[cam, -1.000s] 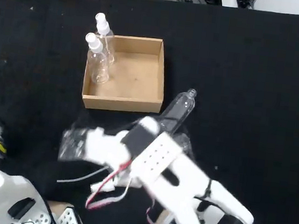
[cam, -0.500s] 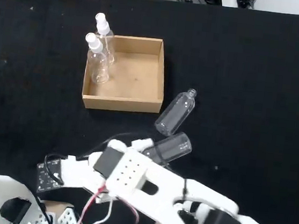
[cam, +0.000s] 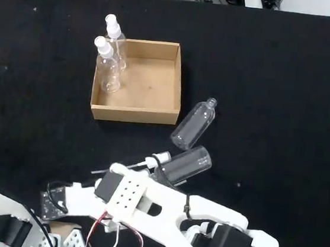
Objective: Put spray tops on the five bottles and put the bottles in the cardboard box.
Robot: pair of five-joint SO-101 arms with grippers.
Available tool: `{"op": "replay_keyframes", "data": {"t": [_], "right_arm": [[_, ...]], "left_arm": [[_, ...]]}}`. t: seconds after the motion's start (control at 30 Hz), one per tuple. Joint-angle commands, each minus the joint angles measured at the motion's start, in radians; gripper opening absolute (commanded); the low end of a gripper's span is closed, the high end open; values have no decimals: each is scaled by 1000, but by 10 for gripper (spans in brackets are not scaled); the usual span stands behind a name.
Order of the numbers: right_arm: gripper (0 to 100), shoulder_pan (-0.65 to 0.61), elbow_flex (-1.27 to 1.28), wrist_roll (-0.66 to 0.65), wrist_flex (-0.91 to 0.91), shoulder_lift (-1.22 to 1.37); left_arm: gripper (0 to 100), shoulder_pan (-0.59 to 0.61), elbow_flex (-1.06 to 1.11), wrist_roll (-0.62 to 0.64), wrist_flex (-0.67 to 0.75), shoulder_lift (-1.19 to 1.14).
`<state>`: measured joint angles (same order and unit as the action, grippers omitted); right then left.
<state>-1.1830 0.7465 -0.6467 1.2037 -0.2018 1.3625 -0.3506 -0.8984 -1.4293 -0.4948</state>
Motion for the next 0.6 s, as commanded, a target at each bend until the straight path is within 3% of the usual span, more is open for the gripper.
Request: {"op": "replay_keyframes", "data": {"t": [0.0, 0.2, 0.57], "right_arm": [[191, -12, 30, 3, -58, 8], [191, 37, 76, 3, -183, 10], [191, 83, 140, -48, -193, 12]], "left_arm": [[47, 8, -194, 8, -106, -40], [47, 15, -285, 8, -170, -87], [47, 36, -357, 6, -180, -84]]}}
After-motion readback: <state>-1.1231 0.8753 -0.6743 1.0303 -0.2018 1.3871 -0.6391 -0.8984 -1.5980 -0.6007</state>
